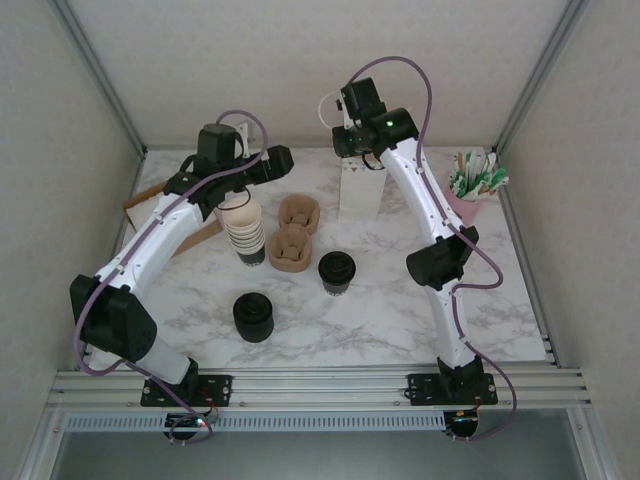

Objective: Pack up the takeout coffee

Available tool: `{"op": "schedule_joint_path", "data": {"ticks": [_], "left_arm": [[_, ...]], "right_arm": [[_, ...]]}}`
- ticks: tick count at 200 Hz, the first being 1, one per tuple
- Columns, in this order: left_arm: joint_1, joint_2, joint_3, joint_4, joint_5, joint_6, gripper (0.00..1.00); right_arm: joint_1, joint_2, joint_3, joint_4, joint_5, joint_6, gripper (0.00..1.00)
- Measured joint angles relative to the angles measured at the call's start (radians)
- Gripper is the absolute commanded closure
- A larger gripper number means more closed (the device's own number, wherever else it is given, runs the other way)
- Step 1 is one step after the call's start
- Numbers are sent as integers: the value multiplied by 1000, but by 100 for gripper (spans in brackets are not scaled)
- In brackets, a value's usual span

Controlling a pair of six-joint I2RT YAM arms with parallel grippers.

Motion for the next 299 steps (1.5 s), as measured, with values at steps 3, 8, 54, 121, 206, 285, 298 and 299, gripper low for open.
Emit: {"op": "schedule_joint_path", "data": {"ticks": [3,8,54,121,206,285,298,299], "left_arm": [[0,0,0,0,0,0,0],[0,0,0,0,0,0,0],[0,0,0,1,0,0,0],[0,5,0,1,3,0,0],[0,23,0,1,7,0,0],[6,23,0,1,10,0,0],[8,23,0,1,11,0,0],[8,23,0,1,11,0,0]], "right_arm": [[0,0,0,0,0,0,73],[0,0,0,0,0,0,73],[0,17,6,1,-1,-3,70],[0,30,8,2,-1,-2,66],[0,29,9,10,-9,5,46],[0,5,9,18,-11,27,47],[0,3,9,24,-11,27,50],[0,3,9,24,-11,28,50]]}}
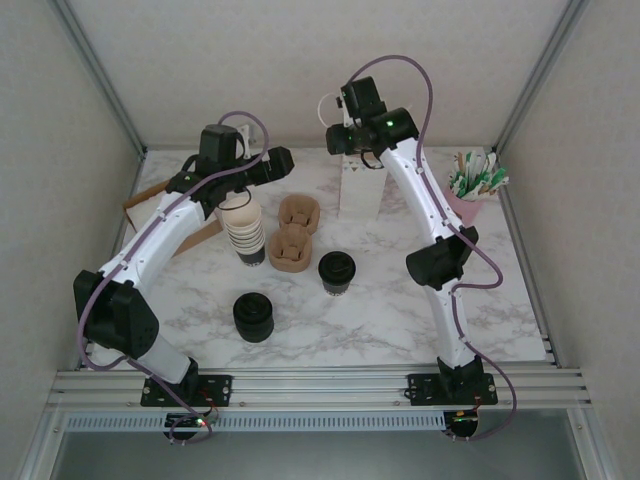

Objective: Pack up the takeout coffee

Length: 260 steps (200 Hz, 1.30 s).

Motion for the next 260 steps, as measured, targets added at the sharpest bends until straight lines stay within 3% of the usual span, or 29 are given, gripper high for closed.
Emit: {"op": "schedule_joint_path", "data": {"ticks": [54,124,244,260], "left_arm": [[6,0,0,1,4,0,0],[10,0,-2,1,14,0,0],[12,-1,-21,23,23,-3,0],[12,-2,-27,25,27,-7,0]], "right_arm": [[0,0,0,3,4,4,62],[0,25,0,3,3,3,67],[0,23,-5,-38,36,-43,100],[1,-5,-27,-54,55,-66,100]]}}
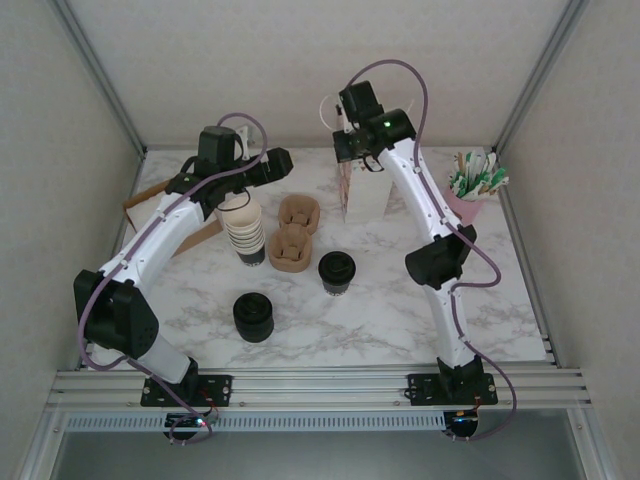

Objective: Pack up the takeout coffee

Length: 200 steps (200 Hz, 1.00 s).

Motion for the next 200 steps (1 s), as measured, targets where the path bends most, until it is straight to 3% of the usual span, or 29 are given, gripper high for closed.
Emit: {"op": "schedule_joint_path", "data": {"ticks": [43,127,200], "left_arm": [[0,-10,-25,10,18,-13,0],[-21,-67,-56,36,29,-50,0],[-62,-69,-73,57,28,-68,0]], "right_arm": [[13,-149,-145,-24,61,-59,100],[52,-634,-771,51,127,-95,100],[73,-859,-1081,95,145,-94,100]]}}
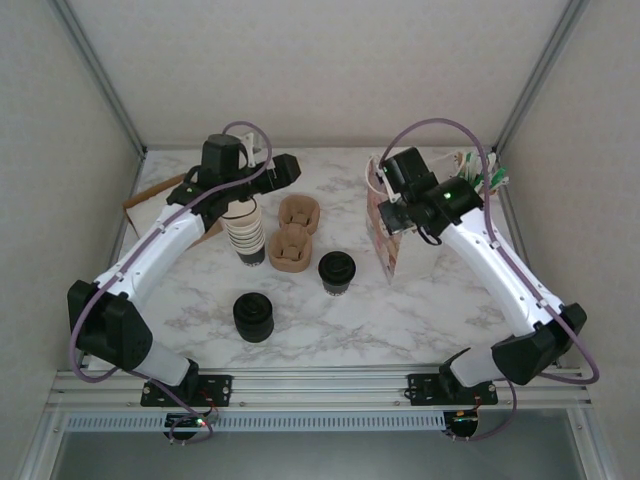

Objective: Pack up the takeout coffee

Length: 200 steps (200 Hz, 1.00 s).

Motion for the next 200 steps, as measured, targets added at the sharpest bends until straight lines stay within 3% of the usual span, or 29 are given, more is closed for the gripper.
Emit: {"op": "schedule_joint_path", "data": {"ticks": [13,87,172,200], "left_arm": [[-9,0,0,2,-1,-3,0],[-49,23,15,0,-16,-7,0],[-68,37,47,-9,-31,-7,0],[-71,39,47,-11,-35,-7,0]], "right_arm": [[1,-24,-26,8,0,0,100],[2,-71,-98,14,18,6,75],[4,-72,-99,-5,97,6,71],[4,-72,-98,-5,100,3,63]]}}
